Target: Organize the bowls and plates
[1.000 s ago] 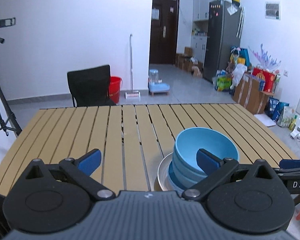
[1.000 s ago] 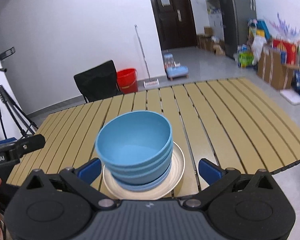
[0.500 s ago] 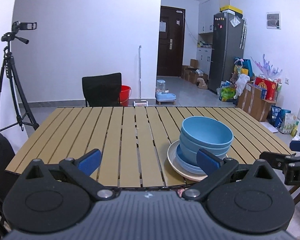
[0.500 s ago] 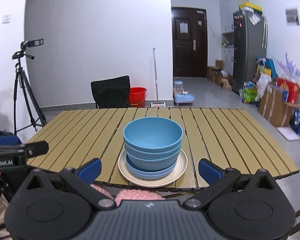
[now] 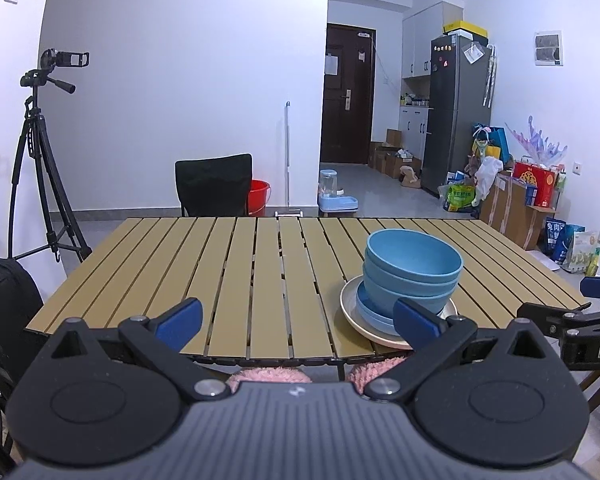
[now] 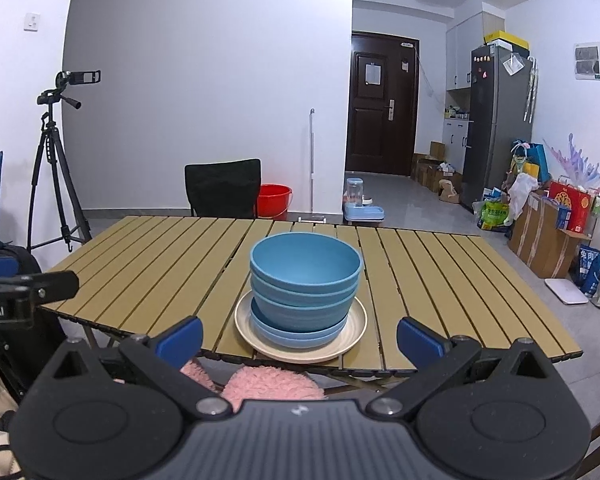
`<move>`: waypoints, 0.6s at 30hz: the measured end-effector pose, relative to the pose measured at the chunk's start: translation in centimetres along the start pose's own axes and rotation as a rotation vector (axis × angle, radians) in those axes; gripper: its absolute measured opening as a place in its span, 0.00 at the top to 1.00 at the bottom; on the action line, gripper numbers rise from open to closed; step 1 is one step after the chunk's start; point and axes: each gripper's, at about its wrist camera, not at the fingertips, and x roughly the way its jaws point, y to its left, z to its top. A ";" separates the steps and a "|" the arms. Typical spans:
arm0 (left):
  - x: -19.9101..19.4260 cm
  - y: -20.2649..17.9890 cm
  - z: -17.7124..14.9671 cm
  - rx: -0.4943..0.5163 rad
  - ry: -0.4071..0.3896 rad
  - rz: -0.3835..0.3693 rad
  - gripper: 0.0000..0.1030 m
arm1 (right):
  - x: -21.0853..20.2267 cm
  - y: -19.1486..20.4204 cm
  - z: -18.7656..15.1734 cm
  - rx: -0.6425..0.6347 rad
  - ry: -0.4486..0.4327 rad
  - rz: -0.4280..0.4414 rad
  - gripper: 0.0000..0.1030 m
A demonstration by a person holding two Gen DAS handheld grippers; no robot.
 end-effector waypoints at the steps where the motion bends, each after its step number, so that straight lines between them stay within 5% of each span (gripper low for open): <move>1: 0.0 0.0 -0.1 0.001 0.001 0.000 0.00 | 0.0 0.0 -0.1 0.002 0.001 0.002 0.00; 18: 0.2 0.0 -0.5 0.003 0.007 -0.008 0.00 | 0.1 0.2 -0.6 0.010 0.016 0.011 0.00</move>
